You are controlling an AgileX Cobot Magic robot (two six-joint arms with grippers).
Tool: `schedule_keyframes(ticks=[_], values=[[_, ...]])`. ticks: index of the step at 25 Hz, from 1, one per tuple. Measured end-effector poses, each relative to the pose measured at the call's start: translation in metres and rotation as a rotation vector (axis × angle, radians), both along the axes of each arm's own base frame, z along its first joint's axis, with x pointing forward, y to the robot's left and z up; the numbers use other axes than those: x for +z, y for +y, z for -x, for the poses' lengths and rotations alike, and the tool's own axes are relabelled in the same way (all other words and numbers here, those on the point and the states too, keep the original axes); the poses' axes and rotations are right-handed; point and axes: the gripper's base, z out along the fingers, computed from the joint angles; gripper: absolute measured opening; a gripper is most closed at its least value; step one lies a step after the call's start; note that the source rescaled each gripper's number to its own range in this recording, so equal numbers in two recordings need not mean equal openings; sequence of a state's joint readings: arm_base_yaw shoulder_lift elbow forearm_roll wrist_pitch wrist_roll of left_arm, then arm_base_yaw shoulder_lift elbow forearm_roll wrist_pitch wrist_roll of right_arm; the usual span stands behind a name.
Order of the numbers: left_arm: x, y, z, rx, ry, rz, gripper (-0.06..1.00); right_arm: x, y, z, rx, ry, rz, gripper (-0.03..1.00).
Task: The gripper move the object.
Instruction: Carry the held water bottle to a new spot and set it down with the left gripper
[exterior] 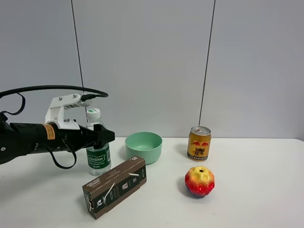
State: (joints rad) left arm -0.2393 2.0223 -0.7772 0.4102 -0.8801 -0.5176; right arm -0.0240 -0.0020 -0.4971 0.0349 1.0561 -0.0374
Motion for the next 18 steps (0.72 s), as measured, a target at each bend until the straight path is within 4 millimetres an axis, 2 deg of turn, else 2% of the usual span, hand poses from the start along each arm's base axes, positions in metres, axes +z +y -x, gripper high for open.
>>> schedule_keyframes(ticks=[4,9,18], values=[[0.000,-0.001,0.001,-0.005,0.017,0.022,0.99,0.000,0.000,0.000,0.000,0.000,0.000,1.00],[0.007,-0.002,0.002,-0.024,0.001,0.023,1.00,0.000,0.000,0.000,0.000,0.000,0.000,1.00],[0.068,-0.001,0.009,-0.042,-0.139,0.017,1.00,0.000,0.000,0.000,0.000,0.000,0.000,1.00]])
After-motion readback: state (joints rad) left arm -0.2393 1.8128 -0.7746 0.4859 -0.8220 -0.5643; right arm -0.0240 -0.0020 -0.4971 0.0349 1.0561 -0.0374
